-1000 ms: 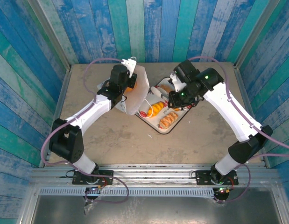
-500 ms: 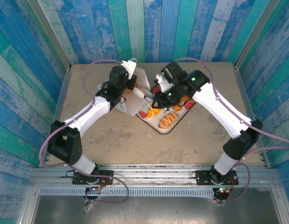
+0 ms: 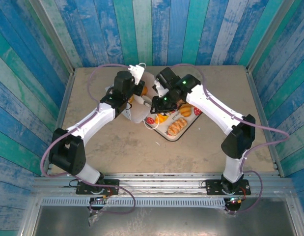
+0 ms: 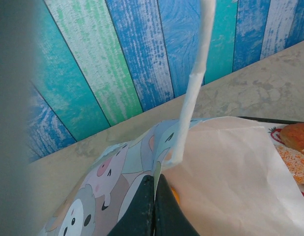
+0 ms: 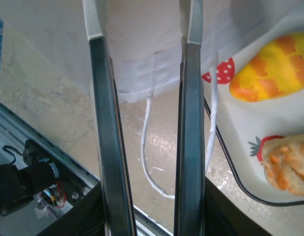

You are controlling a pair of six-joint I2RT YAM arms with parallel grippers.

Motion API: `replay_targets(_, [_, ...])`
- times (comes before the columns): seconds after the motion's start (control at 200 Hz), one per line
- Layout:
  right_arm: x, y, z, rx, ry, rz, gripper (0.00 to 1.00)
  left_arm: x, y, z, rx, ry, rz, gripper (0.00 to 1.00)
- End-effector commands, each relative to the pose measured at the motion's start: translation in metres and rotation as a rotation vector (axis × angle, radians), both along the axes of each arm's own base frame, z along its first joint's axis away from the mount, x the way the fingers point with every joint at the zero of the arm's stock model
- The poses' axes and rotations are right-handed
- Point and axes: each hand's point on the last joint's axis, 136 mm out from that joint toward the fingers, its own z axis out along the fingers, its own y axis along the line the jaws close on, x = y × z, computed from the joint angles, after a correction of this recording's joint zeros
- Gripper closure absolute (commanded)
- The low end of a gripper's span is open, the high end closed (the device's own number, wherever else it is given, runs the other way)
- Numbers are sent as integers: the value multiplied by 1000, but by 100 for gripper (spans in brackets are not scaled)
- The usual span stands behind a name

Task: Take the fake bread out of the paper bag

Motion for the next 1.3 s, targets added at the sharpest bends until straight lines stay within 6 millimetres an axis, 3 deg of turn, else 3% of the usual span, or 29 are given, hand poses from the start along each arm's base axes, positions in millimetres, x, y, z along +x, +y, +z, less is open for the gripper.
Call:
replay_targets(0.0, [10,13,8,27,-37,-8,59,-12,1,52,-53,-128,-32,100])
replay_targets(0.301, [27,25,-6,11,-36,-33,59,-10,5,54,-59,-123,-12,100])
replay_targets(0.506, [22,39,-19,17,3,-18,59,-7,6,44,-54,-98,0,100])
replay_targets(0.982, [24,65,-29,77,36,-11,61,-8,3,43,-68,-92,-17,100])
replay_targets(1.127, [29,66,-34,63,29,-17,61,-9,2,42,-69,-89,-23,100])
replay_targets(1.297, [29,57,-57,-12,58,-28,63,-9,3,43,-68,-90,-20,100])
